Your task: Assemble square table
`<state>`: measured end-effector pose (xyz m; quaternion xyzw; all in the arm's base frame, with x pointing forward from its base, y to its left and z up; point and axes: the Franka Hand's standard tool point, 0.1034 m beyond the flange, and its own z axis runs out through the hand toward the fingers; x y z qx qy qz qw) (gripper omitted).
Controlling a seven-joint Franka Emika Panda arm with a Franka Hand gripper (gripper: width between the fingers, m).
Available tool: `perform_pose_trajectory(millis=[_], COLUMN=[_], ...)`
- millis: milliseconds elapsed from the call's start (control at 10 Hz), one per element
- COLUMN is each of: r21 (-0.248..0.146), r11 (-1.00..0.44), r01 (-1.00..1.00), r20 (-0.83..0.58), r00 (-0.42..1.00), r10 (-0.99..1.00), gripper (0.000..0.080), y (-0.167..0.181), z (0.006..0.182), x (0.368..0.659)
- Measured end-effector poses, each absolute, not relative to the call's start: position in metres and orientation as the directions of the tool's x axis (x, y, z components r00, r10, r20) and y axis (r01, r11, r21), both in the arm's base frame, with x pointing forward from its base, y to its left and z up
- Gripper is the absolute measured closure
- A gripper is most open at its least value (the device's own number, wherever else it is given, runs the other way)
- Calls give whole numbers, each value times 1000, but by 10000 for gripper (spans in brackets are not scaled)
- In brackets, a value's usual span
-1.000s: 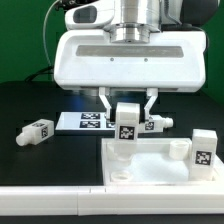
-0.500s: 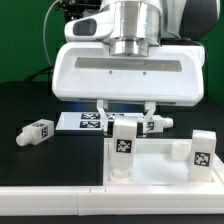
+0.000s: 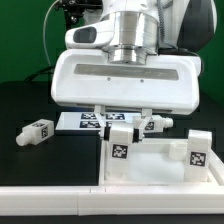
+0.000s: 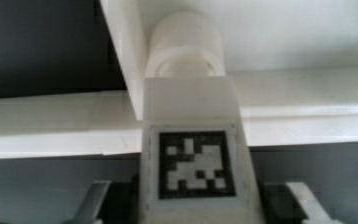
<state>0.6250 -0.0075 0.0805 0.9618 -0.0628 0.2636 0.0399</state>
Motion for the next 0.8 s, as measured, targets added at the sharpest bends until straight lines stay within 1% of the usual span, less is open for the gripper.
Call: perform_pose_trajectory(millis=[200, 300, 400, 500, 600, 700, 800], r21=[47, 47, 47, 47, 47, 46, 35], r11=[-988, -988, -988, -988, -988, -989, -989], r01=[-144, -144, -144, -144, -144, -144, -141], r20=[520, 520, 520, 519, 519, 517, 484], r00=[848, 849, 849, 849, 849, 850, 868], r10=[-99, -99, -99, -99, -99, -99, -106], gripper=[515, 409, 270, 188, 188, 157, 151], y=[-9, -9, -9, -9, -9, -9, -6], z=[80, 80, 80, 80, 80, 80, 77], x=[624, 624, 624, 624, 624, 623, 623])
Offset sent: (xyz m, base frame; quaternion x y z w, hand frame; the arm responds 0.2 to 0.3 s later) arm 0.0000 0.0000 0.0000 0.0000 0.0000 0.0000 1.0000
